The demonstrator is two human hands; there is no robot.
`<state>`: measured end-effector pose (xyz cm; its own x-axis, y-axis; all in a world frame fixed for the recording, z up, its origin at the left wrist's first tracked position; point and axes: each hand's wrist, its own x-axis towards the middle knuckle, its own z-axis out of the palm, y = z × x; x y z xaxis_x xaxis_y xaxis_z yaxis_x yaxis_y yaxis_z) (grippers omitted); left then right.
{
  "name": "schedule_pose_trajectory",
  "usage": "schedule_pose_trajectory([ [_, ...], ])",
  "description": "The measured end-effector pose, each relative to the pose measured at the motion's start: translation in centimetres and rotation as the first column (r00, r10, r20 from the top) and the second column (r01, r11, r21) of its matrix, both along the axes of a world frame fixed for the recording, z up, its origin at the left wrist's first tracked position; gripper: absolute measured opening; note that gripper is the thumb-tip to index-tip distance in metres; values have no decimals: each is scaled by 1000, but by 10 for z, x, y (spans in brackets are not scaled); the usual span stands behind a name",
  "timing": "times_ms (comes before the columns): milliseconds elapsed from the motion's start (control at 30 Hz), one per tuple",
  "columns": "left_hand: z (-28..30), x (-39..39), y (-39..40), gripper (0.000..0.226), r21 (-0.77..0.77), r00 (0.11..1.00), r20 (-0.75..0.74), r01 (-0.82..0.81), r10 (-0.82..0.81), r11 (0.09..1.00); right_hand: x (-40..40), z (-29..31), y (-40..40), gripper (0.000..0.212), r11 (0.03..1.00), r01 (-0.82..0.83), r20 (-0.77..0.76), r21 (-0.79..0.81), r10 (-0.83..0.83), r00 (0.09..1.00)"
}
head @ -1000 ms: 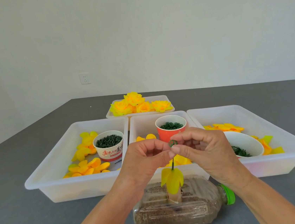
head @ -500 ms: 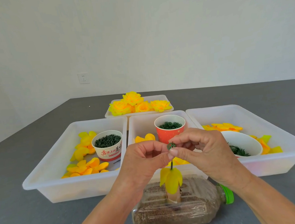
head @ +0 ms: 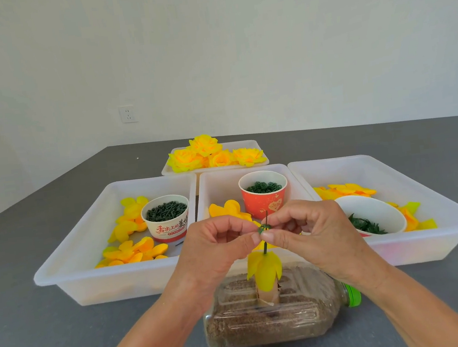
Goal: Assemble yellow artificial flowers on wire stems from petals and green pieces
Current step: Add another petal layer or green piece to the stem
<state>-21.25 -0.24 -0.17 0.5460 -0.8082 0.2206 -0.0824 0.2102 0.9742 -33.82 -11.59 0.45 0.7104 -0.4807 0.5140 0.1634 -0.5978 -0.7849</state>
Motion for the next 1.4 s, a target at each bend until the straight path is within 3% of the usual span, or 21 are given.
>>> schedule_pose_trajectory([
  [433,-8,-2,6,10,15,987,155,-43,40,999,-4,-11,0,21,999,-22,-98,50,27,995],
  [600,-12,-2,6,8,58,978,201,-77,64,995,-3,-13,2,16,984,-61,-92,168,78,993],
  [833,-7,-6,6,16,33,969,237,-82,72,996,-6,-9,0,11,992,-18,-185,124,41,982],
  [1067,-3,-7,3,22,16,938,333,-109,98,994,-3,-8,2,22,979,-3,-100,205,24,995],
  [1200,-5,-6,3,15,28,892,437,-146,119,989,-4,-10,2,23,989,-16,-122,146,34,992],
  [1400,-3,-4,4,15,61,878,468,-141,97,988,-4,-12,-5,9,1000,20,-199,-4,-21,980],
])
